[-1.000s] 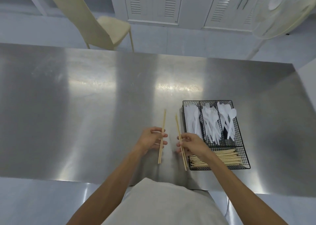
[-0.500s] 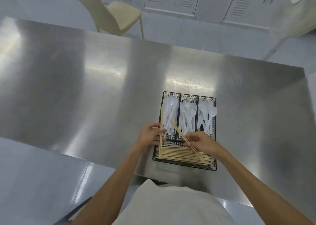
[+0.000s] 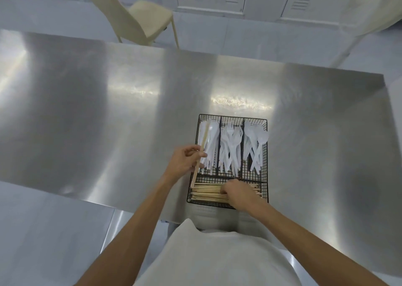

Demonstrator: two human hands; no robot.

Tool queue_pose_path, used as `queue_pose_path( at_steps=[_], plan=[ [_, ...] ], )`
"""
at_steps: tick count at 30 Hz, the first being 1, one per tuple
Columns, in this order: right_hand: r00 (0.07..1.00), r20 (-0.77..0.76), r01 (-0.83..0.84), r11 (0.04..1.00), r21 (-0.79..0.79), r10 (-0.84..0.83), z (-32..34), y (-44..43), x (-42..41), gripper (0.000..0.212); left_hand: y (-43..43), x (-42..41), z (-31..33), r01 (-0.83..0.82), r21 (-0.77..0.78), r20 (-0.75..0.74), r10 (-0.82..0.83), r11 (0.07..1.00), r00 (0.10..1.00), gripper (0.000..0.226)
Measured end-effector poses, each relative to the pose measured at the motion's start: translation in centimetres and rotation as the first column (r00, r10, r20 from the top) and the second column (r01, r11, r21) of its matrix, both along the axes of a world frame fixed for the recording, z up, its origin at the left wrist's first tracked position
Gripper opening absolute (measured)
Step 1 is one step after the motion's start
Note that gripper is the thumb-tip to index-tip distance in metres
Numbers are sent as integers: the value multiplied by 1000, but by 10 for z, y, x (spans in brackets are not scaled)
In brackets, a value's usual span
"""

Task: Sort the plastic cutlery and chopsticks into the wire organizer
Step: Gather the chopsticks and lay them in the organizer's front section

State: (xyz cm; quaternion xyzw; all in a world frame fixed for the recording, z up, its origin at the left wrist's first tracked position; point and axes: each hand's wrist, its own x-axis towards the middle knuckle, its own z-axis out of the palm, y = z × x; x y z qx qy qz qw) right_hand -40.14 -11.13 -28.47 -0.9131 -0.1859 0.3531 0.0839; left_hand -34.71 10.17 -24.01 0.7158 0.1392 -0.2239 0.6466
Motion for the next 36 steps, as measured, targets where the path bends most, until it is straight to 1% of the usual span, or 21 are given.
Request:
queue_pose_path(
  at_steps=[5,8,10,12,13,14,15,16,17,19,21,23,24,26,28,29,31,32,34,36],
  plan=[
    [992,129,15,999,-29,-11,1,0,-5,34,-13,4,-8,253,108,-21,-253,961,967,4],
    [989,145,39,999,38,-44,3,-5,-7,27,-13,3,-16,341,195,-1,-348,919,938,5],
    [989,120,78,992,100,-90,9,-12,-9,21,-14,2,-19,416,278,5,-435,866,901,6],
    [968,150,176,969,176,-203,17,-20,-16,17,-19,1,-19,517,382,-11,-555,766,831,8],
    [925,182,287,927,241,-334,22,-25,-22,13,-23,0,-19,559,449,-20,-618,697,786,11],
    [847,209,411,853,322,-488,27,-32,-27,6,-28,-1,-19,584,523,-26,-673,622,739,15],
    [753,235,499,767,404,-614,33,-39,-32,3,-35,-3,-18,587,594,-33,-713,550,701,17],
    [675,281,531,714,457,-682,37,-48,-36,10,-42,-5,-18,578,648,-41,-736,495,676,18],
    [648,359,503,732,460,-671,40,-56,-40,18,-49,-7,-18,568,686,-51,-748,455,662,18],
    [690,524,341,863,372,-499,40,-67,-43,33,-64,-11,-17,576,711,-65,-778,404,625,20],
    [760,586,147,953,264,-280,39,-72,-42,43,-76,-13,-18,630,669,-47,-824,394,565,21],
    [785,606,24,983,182,-131,35,-75,-41,45,-85,-15,-19,673,633,-23,-859,383,511,21],
    [796,596,-4,985,172,-102,32,-75,-41,46,-87,-16,-20,671,637,-15,-864,379,503,20],
    [838,538,2,987,159,-89,28,-77,-38,43,-89,-19,-25,642,659,2,-854,393,521,20],
    [878,473,29,995,93,-70,25,-75,-35,30,-86,-27,-32,611,684,9,-842,399,540,20],
    [891,450,30,998,64,-55,23,-74,-34,24,-84,-32,-36,598,702,1,-840,387,542,20],
    [923,385,9,1000,21,-17,17,-71,-32,17,-75,-41,-45,568,743,-27,-832,354,554,19],
    [937,349,-9,1000,-4,10,13,-69,-32,15,-69,-46,-49,543,760,-24,-819,358,573,19],
    [946,320,-31,999,-40,42,9,-67,-32,15,-60,-54,-55,489,774,12,-781,403,625,15],
    [944,327,-20,999,-40,32,10,-64,-32,11,-55,-62,-59,446,778,46,-748,443,663,13]
  ],
)
